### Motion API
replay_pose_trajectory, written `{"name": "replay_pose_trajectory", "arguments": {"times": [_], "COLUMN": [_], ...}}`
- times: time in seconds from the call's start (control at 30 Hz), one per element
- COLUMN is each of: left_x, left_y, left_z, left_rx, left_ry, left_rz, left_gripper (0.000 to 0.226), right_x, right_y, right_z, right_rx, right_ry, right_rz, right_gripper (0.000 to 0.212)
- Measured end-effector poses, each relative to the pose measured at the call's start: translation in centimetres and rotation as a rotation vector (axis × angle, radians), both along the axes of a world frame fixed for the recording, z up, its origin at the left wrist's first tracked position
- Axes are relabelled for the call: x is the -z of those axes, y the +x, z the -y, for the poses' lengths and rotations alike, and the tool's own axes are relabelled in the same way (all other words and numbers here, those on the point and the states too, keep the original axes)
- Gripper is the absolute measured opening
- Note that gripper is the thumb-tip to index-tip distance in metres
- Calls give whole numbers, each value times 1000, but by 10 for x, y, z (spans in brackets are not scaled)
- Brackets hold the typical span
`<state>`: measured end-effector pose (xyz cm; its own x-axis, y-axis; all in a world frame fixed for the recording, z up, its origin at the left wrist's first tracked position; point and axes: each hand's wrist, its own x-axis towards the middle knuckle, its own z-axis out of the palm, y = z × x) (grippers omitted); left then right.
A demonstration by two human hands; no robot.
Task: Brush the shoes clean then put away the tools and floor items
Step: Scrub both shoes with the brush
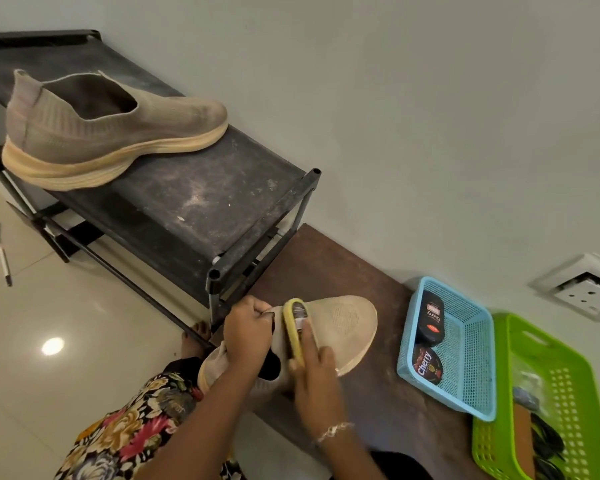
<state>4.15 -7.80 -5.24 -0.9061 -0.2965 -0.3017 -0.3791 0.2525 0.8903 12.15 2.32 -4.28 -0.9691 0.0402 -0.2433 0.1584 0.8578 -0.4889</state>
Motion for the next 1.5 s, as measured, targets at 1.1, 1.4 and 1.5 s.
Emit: {"name": "replay_pose_trajectory", "arguments": {"times": [1.1, 1.4, 1.5], "left_x": [1, -2, -2], "left_y": [1, 2, 2], "left_z": [-7, -7, -9], "left_rx": [-8, 1, -4], "left_ry": [-167, -158, -166], "left_rz": [-101, -131, -110], "left_gripper": [7, 6, 5], "right_x": [31, 23, 30], "right_y": [12, -40, -3], "right_z": [-32, -74, -27], "right_rx": [-180, 321, 22], "right_ry": [188, 329, 125], "right_rz": [-238, -28, -121], "right_gripper": [79, 66, 68]}}
